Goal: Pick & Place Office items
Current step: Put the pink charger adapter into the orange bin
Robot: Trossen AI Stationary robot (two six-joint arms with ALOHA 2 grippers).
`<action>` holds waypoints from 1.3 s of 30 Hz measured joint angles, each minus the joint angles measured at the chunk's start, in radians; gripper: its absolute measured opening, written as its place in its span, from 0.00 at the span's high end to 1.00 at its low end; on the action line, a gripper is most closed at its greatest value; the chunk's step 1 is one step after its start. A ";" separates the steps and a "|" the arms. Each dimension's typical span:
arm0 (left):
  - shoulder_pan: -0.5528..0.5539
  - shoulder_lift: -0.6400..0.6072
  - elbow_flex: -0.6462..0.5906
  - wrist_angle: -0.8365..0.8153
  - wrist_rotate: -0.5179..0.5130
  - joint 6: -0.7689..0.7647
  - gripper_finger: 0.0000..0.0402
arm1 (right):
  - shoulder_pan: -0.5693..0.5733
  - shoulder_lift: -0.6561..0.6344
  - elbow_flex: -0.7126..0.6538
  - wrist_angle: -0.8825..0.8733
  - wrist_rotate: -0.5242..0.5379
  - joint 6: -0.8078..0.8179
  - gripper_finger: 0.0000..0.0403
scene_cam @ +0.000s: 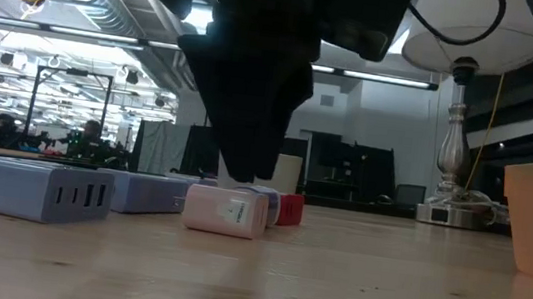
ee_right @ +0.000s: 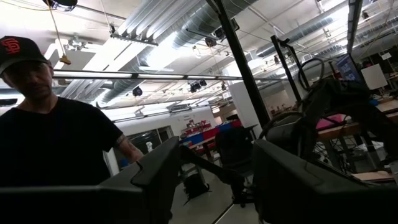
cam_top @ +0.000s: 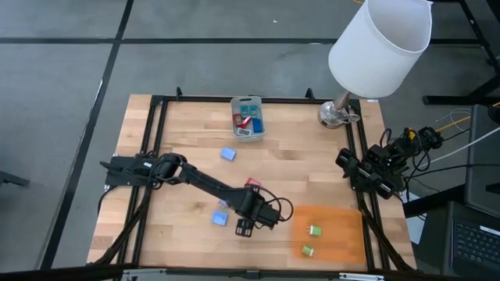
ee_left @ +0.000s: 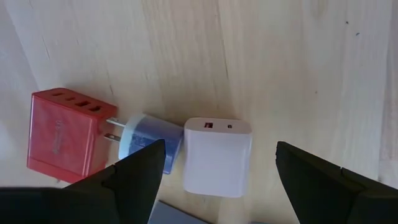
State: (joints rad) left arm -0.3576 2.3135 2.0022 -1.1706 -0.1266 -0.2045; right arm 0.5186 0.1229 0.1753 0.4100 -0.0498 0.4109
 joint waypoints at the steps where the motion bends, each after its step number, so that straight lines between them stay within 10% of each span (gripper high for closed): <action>1: 0.000 0.000 0.000 0.000 0.007 0.002 0.26 | 0.000 0.000 0.000 0.000 -0.009 0.000 0.50; 29: -0.027 -0.002 -0.146 0.121 0.083 -0.076 0.34 | 0.000 0.000 0.000 -0.015 -0.018 0.008 0.50; 39: -0.024 -0.002 -0.146 0.097 0.099 -0.102 0.72 | 0.000 0.000 0.000 -0.015 0.008 -0.001 0.50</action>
State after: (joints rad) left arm -0.3820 2.3116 1.8561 -1.0733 -0.0277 -0.3064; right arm 0.5190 0.1226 0.1753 0.3954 -0.0414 0.4095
